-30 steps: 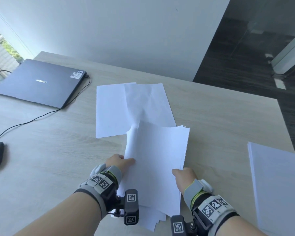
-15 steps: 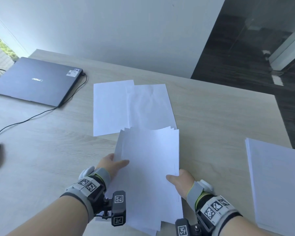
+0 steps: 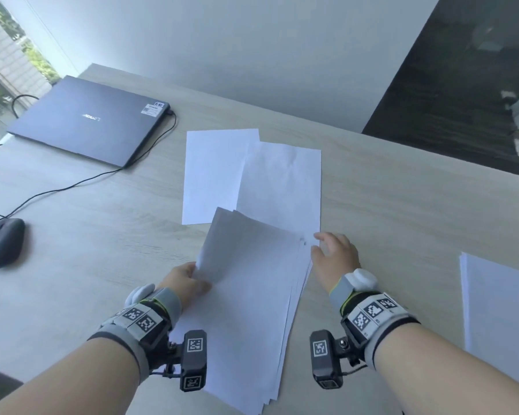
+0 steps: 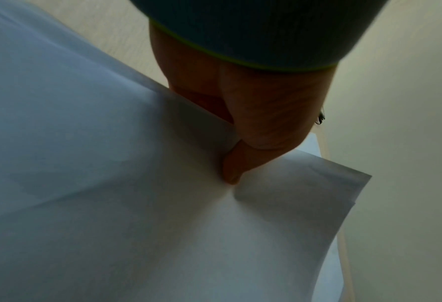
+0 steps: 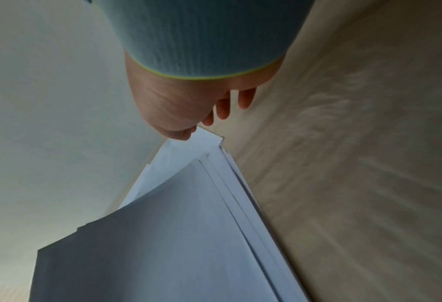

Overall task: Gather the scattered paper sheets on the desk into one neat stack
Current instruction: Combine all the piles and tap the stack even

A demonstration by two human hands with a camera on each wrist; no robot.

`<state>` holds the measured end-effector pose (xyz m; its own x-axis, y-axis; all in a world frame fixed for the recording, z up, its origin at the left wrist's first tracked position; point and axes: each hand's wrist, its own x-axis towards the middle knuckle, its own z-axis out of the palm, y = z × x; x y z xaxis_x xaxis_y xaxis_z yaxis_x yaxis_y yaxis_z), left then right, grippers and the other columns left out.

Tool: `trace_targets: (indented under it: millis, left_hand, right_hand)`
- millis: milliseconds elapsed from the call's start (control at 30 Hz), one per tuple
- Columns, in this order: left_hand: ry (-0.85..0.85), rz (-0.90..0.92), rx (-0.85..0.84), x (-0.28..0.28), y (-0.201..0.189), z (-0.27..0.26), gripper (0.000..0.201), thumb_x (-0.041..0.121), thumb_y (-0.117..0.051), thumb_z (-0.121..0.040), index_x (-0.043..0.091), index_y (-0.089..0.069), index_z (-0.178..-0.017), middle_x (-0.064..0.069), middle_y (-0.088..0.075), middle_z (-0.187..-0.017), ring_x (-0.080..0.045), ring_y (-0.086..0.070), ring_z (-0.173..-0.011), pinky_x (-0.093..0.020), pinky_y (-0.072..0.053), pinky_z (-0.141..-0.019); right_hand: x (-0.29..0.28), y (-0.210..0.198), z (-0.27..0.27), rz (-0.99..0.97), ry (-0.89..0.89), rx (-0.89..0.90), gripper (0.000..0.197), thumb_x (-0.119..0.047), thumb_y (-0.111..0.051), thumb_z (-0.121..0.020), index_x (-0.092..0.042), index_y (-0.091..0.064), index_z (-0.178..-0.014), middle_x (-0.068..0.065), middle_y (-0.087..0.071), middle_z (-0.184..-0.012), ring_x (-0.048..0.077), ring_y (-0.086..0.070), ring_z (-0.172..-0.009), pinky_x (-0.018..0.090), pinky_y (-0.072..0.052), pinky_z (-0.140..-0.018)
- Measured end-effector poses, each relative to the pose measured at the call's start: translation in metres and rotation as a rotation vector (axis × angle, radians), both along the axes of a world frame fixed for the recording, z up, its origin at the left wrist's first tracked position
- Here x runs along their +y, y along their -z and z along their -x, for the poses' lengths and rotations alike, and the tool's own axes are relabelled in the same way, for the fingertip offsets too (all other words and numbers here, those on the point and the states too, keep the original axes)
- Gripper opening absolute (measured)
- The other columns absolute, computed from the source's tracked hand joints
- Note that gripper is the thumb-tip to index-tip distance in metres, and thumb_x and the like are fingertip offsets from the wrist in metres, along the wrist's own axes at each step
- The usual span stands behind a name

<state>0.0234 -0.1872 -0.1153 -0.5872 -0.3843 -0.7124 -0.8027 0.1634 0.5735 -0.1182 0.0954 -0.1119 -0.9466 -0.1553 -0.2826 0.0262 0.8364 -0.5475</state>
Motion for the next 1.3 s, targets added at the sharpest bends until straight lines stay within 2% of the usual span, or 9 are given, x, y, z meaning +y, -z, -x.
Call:
trace_targets:
  millis: [100,233,333,433,533,733,867,1033,1300]
  left_hand:
    - [-0.012,0.002,0.017,-0.011,0.002,-0.007,0.03,0.005,-0.069,-0.083,0.027,-0.069,-0.104,-0.001,-0.076,-0.091,-0.024,-0.073,-0.083,-0.034,-0.059,-0.079]
    - [-0.098,-0.009,0.022,-0.031,-0.001,-0.013,0.024,0.01,-0.071,-0.077,0.03,-0.068,-0.09,-0.003,-0.075,-0.087,-0.025,-0.071,-0.081,-0.032,-0.056,-0.076]
    - [-0.24,-0.05,0.065,-0.058,0.0,-0.02,0.03,0.015,-0.072,-0.066,0.023,-0.071,-0.094,-0.008,-0.075,-0.087,-0.029,-0.071,-0.082,-0.04,-0.058,-0.082]
    - [-0.441,-0.113,0.128,-0.085,0.002,-0.026,0.034,0.001,-0.076,-0.065,0.011,-0.069,-0.097,-0.018,-0.073,-0.091,-0.034,-0.069,-0.08,-0.049,-0.058,-0.084]
    - [-0.621,-0.145,0.157,-0.119,0.004,-0.037,0.024,-0.015,-0.065,-0.084,0.008,-0.064,-0.09,-0.018,-0.068,-0.086,-0.031,-0.065,-0.069,-0.041,-0.054,-0.07]
    - [-0.798,-0.203,0.191,-0.156,0.013,-0.044,0.025,-0.011,-0.061,-0.09,0.011,-0.053,-0.08,-0.011,-0.065,-0.071,-0.019,-0.064,-0.041,-0.027,-0.05,-0.047]
    - [-0.835,-0.279,0.205,-0.163,0.014,-0.044,0.024,-0.013,-0.061,-0.088,0.01,-0.064,-0.095,-0.018,-0.072,-0.09,-0.03,-0.07,-0.065,-0.036,-0.057,-0.058]
    - [-0.858,-0.35,0.179,-0.164,0.015,-0.041,0.027,-0.013,-0.063,-0.086,0.006,-0.068,-0.105,-0.021,-0.073,-0.094,-0.034,-0.07,-0.072,-0.046,-0.06,-0.068]
    - [-0.873,-0.405,0.159,-0.172,0.017,-0.043,0.032,-0.012,-0.065,-0.084,0.003,-0.069,-0.112,-0.026,-0.074,-0.105,-0.04,-0.071,-0.079,-0.057,-0.059,-0.077]
  right_hand:
    - [-0.027,0.007,0.019,-0.156,-0.226,-0.115,0.05,-0.047,-0.037,-0.1,-0.033,-0.041,-0.148,-0.009,-0.031,-0.16,0.019,-0.028,-0.146,0.043,-0.03,-0.116]
    - [-0.05,0.015,0.034,-0.3,-0.267,-0.173,0.065,-0.066,-0.027,-0.094,-0.04,-0.027,-0.153,-0.01,-0.011,-0.166,0.017,-0.008,-0.153,0.048,-0.02,-0.12]
    - [-0.061,0.018,0.042,-0.356,-0.271,-0.181,0.062,-0.063,-0.028,-0.095,-0.042,-0.024,-0.153,-0.008,-0.002,-0.168,0.017,0.001,-0.154,0.055,-0.017,-0.119]
    - [-0.074,0.02,0.048,-0.405,-0.29,-0.159,0.06,-0.056,-0.032,-0.097,-0.043,-0.019,-0.154,-0.008,0.004,-0.168,0.017,0.006,-0.154,0.058,-0.015,-0.119]
    - [-0.098,0.021,0.055,-0.421,-0.308,-0.144,0.061,-0.049,-0.037,-0.097,-0.042,-0.017,-0.155,-0.008,0.006,-0.168,0.016,0.006,-0.154,0.057,-0.015,-0.119]
    - [-0.142,0.013,0.053,-0.384,-0.282,0.031,0.063,-0.047,-0.046,-0.092,-0.039,-0.026,-0.152,-0.009,0.0,-0.168,0.014,0.003,-0.154,0.055,-0.015,-0.119]
    - [-0.19,0.008,0.048,-0.365,-0.417,-0.019,0.084,-0.068,-0.046,-0.086,-0.036,-0.012,-0.156,-0.009,0.01,-0.167,0.015,0.009,-0.154,0.057,-0.008,-0.121]
    - [-0.218,0.015,0.046,-0.473,-0.329,-0.186,0.12,-0.089,-0.047,-0.063,-0.037,0.008,-0.156,-0.01,0.021,-0.165,0.017,0.017,-0.153,0.067,-0.011,-0.115]
    - [-0.215,0.022,0.051,-0.442,-0.261,-0.137,0.096,-0.08,-0.047,-0.076,-0.044,-0.005,-0.155,-0.015,0.009,-0.166,0.014,0.006,-0.154,0.06,-0.014,-0.118]
